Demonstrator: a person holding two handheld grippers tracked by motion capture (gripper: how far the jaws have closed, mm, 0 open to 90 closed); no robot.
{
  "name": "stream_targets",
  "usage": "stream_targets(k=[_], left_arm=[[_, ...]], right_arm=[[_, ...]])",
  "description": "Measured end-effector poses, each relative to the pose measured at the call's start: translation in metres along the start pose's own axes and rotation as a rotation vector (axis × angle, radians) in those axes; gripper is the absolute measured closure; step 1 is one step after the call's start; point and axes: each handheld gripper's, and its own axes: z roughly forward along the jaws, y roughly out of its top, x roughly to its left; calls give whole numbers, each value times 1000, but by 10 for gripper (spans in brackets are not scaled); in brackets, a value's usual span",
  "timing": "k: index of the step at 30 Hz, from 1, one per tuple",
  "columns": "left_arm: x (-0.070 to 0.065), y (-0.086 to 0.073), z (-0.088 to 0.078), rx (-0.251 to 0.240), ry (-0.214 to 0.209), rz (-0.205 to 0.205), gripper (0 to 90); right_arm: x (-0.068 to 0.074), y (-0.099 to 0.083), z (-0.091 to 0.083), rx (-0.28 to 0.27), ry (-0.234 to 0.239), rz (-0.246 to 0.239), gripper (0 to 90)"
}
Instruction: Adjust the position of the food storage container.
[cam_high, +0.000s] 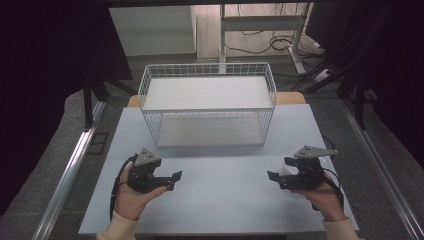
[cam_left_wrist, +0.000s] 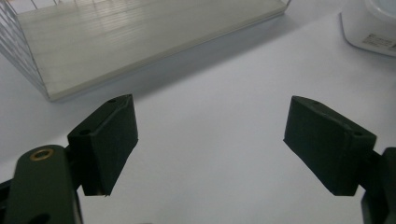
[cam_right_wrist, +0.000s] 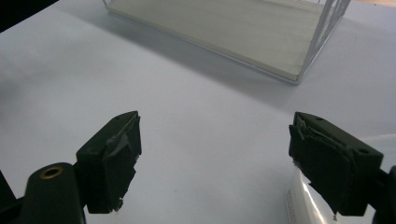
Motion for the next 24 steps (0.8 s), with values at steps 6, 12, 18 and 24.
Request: stream_targets(k=[6, 12, 18, 24], left_arm=[[3, 0, 5, 22, 1, -17, 163], [1, 0, 9, 35, -10, -2, 162], [1, 2, 9, 33, -7, 19, 158], [1, 3, 11, 36, -10, 26, 146]], right_arm=[[-1, -2, -1, 15, -26, -4, 185], [-2, -2, -1, 17, -23, 1, 195], [-2, -1, -2, 23, -33, -12, 234], [-5, 4, -6, 18, -35, -13, 239]])
